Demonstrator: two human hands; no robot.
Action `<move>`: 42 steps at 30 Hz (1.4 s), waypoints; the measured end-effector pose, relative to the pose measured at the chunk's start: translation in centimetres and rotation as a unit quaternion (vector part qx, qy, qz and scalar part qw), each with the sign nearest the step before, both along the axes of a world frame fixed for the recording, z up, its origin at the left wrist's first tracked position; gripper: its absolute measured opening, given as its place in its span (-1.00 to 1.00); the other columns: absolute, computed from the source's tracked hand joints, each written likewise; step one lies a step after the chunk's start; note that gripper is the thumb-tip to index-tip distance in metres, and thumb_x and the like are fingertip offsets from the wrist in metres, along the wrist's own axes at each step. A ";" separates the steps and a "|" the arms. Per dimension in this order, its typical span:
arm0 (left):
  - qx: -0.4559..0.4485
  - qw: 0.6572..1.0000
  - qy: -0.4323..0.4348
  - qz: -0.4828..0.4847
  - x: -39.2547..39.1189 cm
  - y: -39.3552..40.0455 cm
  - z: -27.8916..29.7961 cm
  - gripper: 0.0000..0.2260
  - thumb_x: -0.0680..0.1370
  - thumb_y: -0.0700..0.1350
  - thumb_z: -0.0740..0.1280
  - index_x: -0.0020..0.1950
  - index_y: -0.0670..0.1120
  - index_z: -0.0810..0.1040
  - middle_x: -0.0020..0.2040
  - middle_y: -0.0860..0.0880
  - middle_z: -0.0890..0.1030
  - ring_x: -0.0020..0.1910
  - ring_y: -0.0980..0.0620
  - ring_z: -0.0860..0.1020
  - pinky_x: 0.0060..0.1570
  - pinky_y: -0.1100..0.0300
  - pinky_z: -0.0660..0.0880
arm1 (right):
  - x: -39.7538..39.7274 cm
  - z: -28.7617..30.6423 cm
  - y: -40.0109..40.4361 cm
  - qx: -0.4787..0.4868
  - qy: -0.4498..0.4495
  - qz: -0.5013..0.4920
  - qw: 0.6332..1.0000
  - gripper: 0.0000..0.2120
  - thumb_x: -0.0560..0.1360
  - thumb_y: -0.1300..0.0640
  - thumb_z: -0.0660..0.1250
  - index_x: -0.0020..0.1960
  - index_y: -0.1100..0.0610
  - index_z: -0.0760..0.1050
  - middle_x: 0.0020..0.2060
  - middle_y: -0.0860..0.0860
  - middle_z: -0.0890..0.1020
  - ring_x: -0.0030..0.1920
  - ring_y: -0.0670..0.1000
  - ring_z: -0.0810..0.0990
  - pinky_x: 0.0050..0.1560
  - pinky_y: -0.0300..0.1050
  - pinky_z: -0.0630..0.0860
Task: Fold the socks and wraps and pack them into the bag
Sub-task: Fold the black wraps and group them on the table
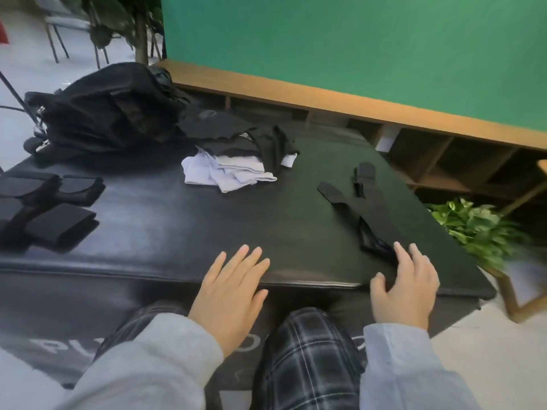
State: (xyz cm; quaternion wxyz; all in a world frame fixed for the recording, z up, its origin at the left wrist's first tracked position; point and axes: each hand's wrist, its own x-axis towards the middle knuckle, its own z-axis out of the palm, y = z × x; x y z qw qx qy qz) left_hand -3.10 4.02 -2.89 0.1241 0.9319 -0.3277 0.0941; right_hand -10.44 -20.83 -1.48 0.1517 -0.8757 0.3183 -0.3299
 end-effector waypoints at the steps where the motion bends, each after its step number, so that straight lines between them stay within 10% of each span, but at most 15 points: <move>1: -0.004 1.000 -0.009 0.002 0.0 -0.1 -0.1 -0.58 0.51 0.05 0.05 0.24 -0.02 0.53 0.28 0.01 0.52 0.32 0.00 0.44 0.32 0.03 0.16 | -0.2 -0.1 -0.3 0.030 0.026 -0.024 0.999 -0.45 0.45 0.22 0.33 0.42 0.17 0.32 0.43 0.20 0.27 0.44 0.25 0.14 0.40 0.04 0.05; 5: -0.028 0.999 -0.022 0.002 0.1 -0.3 -0.4 -0.60 0.51 0.04 0.07 0.23 -0.02 0.54 0.27 0.02 0.53 0.31 0.00 0.44 0.33 0.05 0.16 | -0.5 0.3 -1.2 0.122 0.061 -0.041 0.990 -0.37 0.53 0.10 0.28 0.52 0.06 0.10 0.51 0.13 0.10 0.50 0.15 0.00 0.42 0.11 0.04; 13: -0.055 0.997 -0.046 0.002 0.2 -0.3 -0.9 -0.63 0.51 0.03 0.08 0.23 0.02 0.51 0.28 0.05 0.52 0.33 0.04 0.41 0.34 0.06 0.15 | -0.4 0.5 -2.5 0.124 0.059 -0.085 0.987 -0.59 0.58 0.15 0.17 0.42 0.11 0.32 0.27 0.17 0.47 0.37 0.18 0.22 0.28 0.16 0.22; 24: -0.067 0.997 -0.049 0.001 0.2 -0.3 -1.1 -0.64 0.52 0.02 0.09 0.25 0.02 0.50 0.29 0.07 0.51 0.36 0.09 0.30 0.39 0.13 0.01 | 0.1 0.5 -2.0 0.118 0.131 -0.090 0.980 -0.63 0.54 0.02 0.16 0.33 0.05 0.36 0.43 0.07 0.28 0.47 0.09 0.08 0.43 0.18 0.00; 42: -0.081 0.995 -0.052 -0.001 0.3 -0.4 -1.2 -0.64 0.51 0.01 0.08 0.24 0.03 0.49 0.29 0.07 0.50 0.35 0.06 0.37 0.35 0.09 0.13 | 0.4 2.2 0.5 0.117 -0.030 -0.033 0.992 -0.81 0.45 0.21 0.33 0.06 0.14 0.51 0.10 0.11 0.52 0.13 0.17 0.42 0.14 0.01 0.34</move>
